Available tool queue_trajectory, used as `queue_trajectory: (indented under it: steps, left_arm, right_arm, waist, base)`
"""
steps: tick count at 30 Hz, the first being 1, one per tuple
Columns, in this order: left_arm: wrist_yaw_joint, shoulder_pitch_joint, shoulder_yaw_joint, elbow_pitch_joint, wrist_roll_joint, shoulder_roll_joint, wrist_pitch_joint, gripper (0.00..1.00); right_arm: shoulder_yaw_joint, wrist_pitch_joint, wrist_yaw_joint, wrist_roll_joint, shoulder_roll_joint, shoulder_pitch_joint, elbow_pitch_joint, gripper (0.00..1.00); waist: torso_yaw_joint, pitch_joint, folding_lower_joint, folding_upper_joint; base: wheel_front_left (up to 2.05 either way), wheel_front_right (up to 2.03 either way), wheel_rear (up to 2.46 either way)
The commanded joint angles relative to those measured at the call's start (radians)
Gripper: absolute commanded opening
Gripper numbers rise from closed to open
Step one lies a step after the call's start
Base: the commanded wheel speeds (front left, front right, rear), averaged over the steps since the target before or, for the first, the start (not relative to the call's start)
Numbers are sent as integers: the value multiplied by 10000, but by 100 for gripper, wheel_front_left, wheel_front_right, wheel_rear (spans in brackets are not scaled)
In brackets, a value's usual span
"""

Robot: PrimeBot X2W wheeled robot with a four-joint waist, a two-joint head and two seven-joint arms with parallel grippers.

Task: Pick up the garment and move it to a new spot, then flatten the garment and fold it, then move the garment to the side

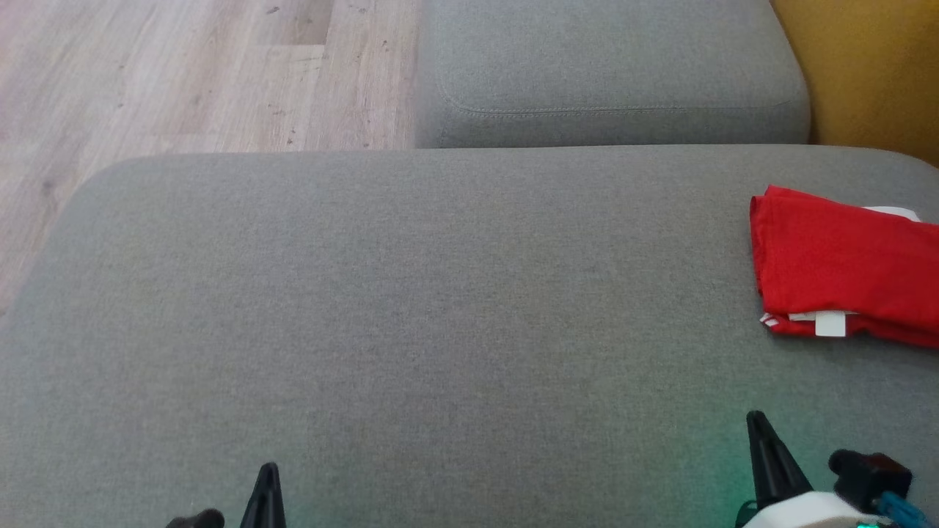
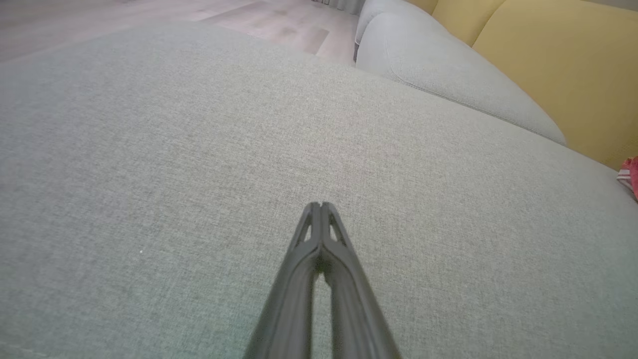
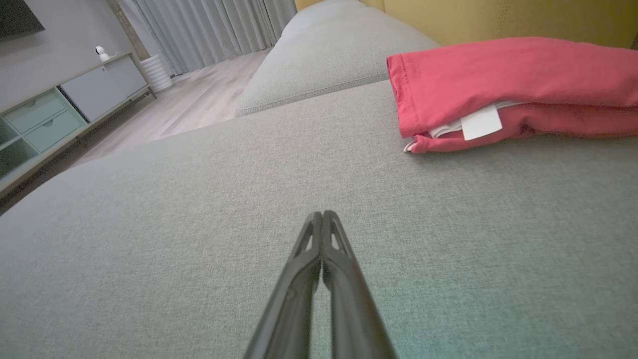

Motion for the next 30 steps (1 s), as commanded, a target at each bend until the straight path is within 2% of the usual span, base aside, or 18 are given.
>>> queue_trajectory:
  steps: [1,30]
  left_arm:
    - [-61,-445,242,-257,-130,2,50,0]
    - [-1004,-947,1665,-189,-2397,-526,822,0]
  right_arm:
    - [-57,19,8,222,-33,-437,-289,0]
    - [-266,469,26,3675,-78,-1069,-220,0]
  waist:
    - [-3,2,0,0]
    - [-182,135,0,0]
  base:
    - [0,0,0]
    - [0,0,0]
